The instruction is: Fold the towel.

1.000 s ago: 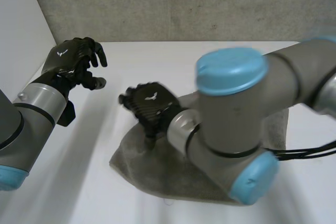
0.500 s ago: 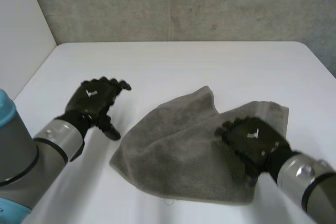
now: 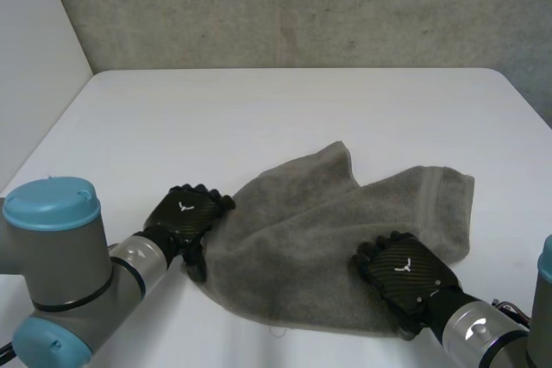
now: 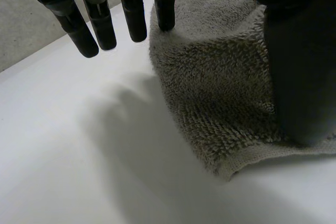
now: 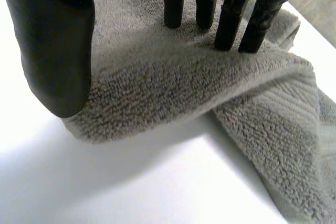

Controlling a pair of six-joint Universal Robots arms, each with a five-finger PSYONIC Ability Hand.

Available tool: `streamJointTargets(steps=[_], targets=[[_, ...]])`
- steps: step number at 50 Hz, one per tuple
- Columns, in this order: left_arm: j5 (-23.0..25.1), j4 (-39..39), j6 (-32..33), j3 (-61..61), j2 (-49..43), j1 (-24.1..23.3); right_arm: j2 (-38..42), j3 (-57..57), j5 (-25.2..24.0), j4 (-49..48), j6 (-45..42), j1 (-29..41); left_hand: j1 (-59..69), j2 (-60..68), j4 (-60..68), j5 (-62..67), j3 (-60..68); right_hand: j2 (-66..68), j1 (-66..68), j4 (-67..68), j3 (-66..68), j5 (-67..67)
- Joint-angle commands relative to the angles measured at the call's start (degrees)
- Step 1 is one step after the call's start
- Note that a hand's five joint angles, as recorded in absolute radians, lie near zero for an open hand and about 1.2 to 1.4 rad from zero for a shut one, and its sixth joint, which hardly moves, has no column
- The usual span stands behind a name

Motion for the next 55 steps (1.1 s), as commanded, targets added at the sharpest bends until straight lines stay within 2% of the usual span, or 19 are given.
streamJointTargets(steps=[1,3,4,6,7,8,9,11,17,20,23,25,31,33,39,44,47,49,55], targets=[[-0.03,0.00,0.38,1.13,-2.24,-0.98,2.22,-0.24,0.16,-1.56,-0.97,-1.47,6.00,5.91,6.05,-4.18,5.88,11.59,10.76,11.36,11.07,10.17],[-0.12,0.00,0.38,1.65,-3.38,-1.07,3.09,-0.76,0.42,-2.44,-1.24,-2.17,18.20,18.11,18.25,8.01,18.07,27.46,26.64,27.24,26.95,26.05],[-0.12,0.00,0.38,1.65,-3.38,-1.07,3.10,-0.76,0.42,-2.44,-1.24,-2.17,18.28,18.19,18.33,8.10,18.15,27.57,26.74,27.34,27.05,26.15],[-0.29,0.00,0.29,2.35,-3.73,-1.15,3.36,-1.72,1.03,-3.05,-1.24,-2.26,38.70,38.61,38.75,28.51,38.57,47.65,46.83,47.43,47.14,46.24],[-0.29,0.00,0.29,2.36,-3.74,-1.16,3.36,-1.73,1.03,-3.05,-1.24,-2.26,38.80,38.71,38.85,28.62,38.68,47.75,46.93,47.53,47.24,46.34],[-0.29,0.00,0.29,3.05,-3.74,-1.24,3.36,-2.69,1.82,-3.58,-1.15,-2.35,47.30,47.21,47.35,37.11,47.17,58.74,57.92,58.52,58.23,57.33],[-0.29,0.00,0.29,3.06,-3.74,-1.24,3.36,-2.70,1.82,-3.58,-1.15,-2.35,47.38,47.29,47.43,37.20,47.26,58.85,58.03,58.63,58.34,57.44],[-0.91,-0.09,0.20,5.68,-3.65,-1.85,3.27,-5.58,4.01,-4.63,-0.71,-2.43,59.42,59.33,59.47,49.24,59.30,62.49,61.67,62.27,61.98,61.08],[-3.11,-0.26,-0.94,13.96,-2.77,-2.30,2.74,-13.16,5.52,-8.94,-0.18,-2.17,59.47,59.38,59.52,49.29,59.35,62.49,61.67,62.27,61.98,61.08],[-7.06,-0.44,-2.78,21.52,-2.50,-2.74,2.74,-19.92,5.08,-12.90,-0.10,-1.99,59.47,59.38,59.52,49.29,59.35,62.49,61.67,62.27,61.98,61.08],[-11.10,-0.35,-5.95,29.34,-2.07,-3.97,2.66,-25.73,2.44,-19.66,0.08,-1.38,59.47,59.38,59.52,49.29,59.35,62.49,61.67,62.27,61.98,61.08],[-15.04,1.04,-9.36,35.20,1.34,-4.06,2.57,-29.92,-2.28,-27.36,1.21,-0.86,59.47,59.38,59.52,49.29,59.35,62.49,61.67,62.27,61.98,61.08],[-19.54,3.87,-14.83,39.10,5.58,-3.18,2.48,-34.95,-6.61,-32.23,9.22,-0.15,59.47,59.38,59.52,49.29,59.35,62.49,61.67,62.27,61.98,61.08],[-19.37,3.08,-16.14,38.66,6.37,-2.56,2.57,-37.66,-8.63,-26.38,14.73,-0.85,59.47,59.38,59.52,49.29,59.35,62.49,61.67,62.27,61.98,61.08],[-18.49,-2.99,-15.97,34.00,6.28,-2.39,4.41,-40.75,-11.80,-9.82,16.60,-1.29,59.47,59.38,59.52,49.29,59.35,62.49,61.67,62.27,61.98,61.08],[-18.05,-10.45,-15.18,25.50,5.06,-1.33,9.33,-42.33,-12.50,12.09,8.28,-3.66,59.47,59.38,59.52,49.29,59.35,62.49,61.67,62.27,61.98,61.08],[-17.70,-11.34,-14.03,23.01,4.61,-0.89,9.86,-42.60,-12.33,17.69,5.18,-4.19,59.47,59.38,59.52,49.29,59.35,62.49,61.67,62.27,61.98,61.08],[-15.86,-12.04,-9.84,18.81,4.44,-0.28,11.26,-42.60,-11.45,25.82,0.19,-4.45,59.47,59.38,59.52,49.29,59.35,62.49,61.67,62.27,61.98,61.08],[-13.13,-11.43,-2.61,14.14,4.88,-0.01,13.03,-42.69,-10.13,31.93,-0.71,-4.54,59.47,59.38,59.52,49.29,59.35,62.49,61.67,62.27,61.98,61.08]])
